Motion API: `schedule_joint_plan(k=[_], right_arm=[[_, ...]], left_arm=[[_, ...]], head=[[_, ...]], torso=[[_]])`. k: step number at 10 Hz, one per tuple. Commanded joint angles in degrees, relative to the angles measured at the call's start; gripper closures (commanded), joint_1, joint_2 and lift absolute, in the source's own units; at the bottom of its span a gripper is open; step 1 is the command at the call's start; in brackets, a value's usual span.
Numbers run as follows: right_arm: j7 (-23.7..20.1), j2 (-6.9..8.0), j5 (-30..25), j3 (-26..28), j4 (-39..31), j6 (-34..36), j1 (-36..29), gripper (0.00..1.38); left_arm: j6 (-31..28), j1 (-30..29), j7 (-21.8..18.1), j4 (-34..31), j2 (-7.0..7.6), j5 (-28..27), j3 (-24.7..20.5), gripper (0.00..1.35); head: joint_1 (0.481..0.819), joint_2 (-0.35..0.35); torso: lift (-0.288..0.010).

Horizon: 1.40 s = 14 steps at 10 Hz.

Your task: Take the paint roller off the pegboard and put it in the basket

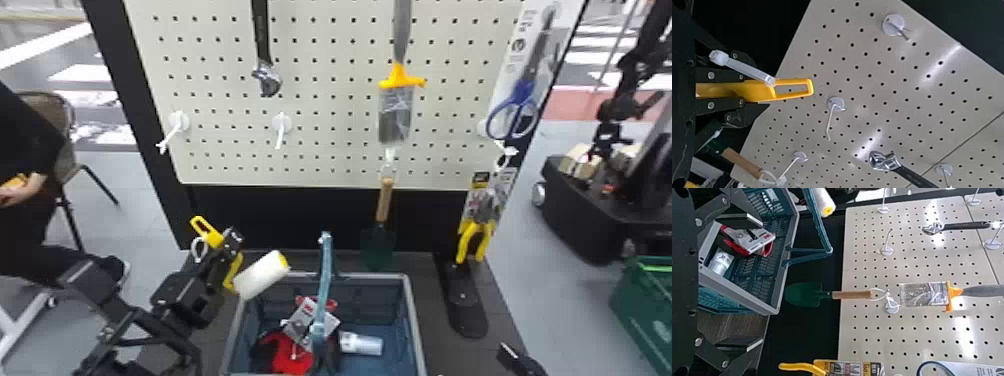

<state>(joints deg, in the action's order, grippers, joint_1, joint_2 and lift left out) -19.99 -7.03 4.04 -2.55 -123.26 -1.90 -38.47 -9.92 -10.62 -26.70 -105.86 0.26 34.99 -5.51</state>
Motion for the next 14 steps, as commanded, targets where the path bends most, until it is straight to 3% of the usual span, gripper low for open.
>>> schedule_joint_plan(k=[1, 5, 9, 11, 12, 14], right_arm=[[0.04, 0.0, 0.0, 0.0, 0.14, -0.12, 0.17, 0.25], [-0.05, 0.0, 0.18, 0.0, 0.28, -0.3, 0.29, 0.25], [-0.05, -0.09, 0.27, 0.0, 0.28, -0.38, 0.29, 0.25], [-0.05, -0.09, 0.27, 0.0, 0.28, -0.38, 0.17, 0.25], [-0.05, -0.09, 0.27, 0.0, 0.28, -0.38, 0.17, 0.25], [-0.05, -0.09, 0.35, 0.0, 0.28, -0.38, 0.17, 0.25]], left_arm=[[0.34, 0.75, -0.46, 2.57, 0.27, 0.25, 1.82, 1.22], [1.92, 3.21, -3.45, 9.6, 0.53, -0.63, 5.95, 1.22], [3.59, 3.7, -3.45, 11.15, 0.18, -2.74, 7.01, 1.21], [4.82, 3.95, -3.27, 11.15, 0.27, -3.71, 7.1, 0.56], [4.82, 3.95, -3.27, 11.15, 0.18, -3.88, 7.01, 0.45], [4.55, 4.07, -3.27, 11.15, 0.27, -3.88, 7.01, 0.48]], head=[[0.549, 0.0], [0.549, 0.0], [0.549, 0.0], [0.549, 0.0], [0.549, 0.0], [0.549, 0.0]], torso=[[-0.1], [-0.1], [-0.1], [-0.1], [-0.1], [-0.1]])
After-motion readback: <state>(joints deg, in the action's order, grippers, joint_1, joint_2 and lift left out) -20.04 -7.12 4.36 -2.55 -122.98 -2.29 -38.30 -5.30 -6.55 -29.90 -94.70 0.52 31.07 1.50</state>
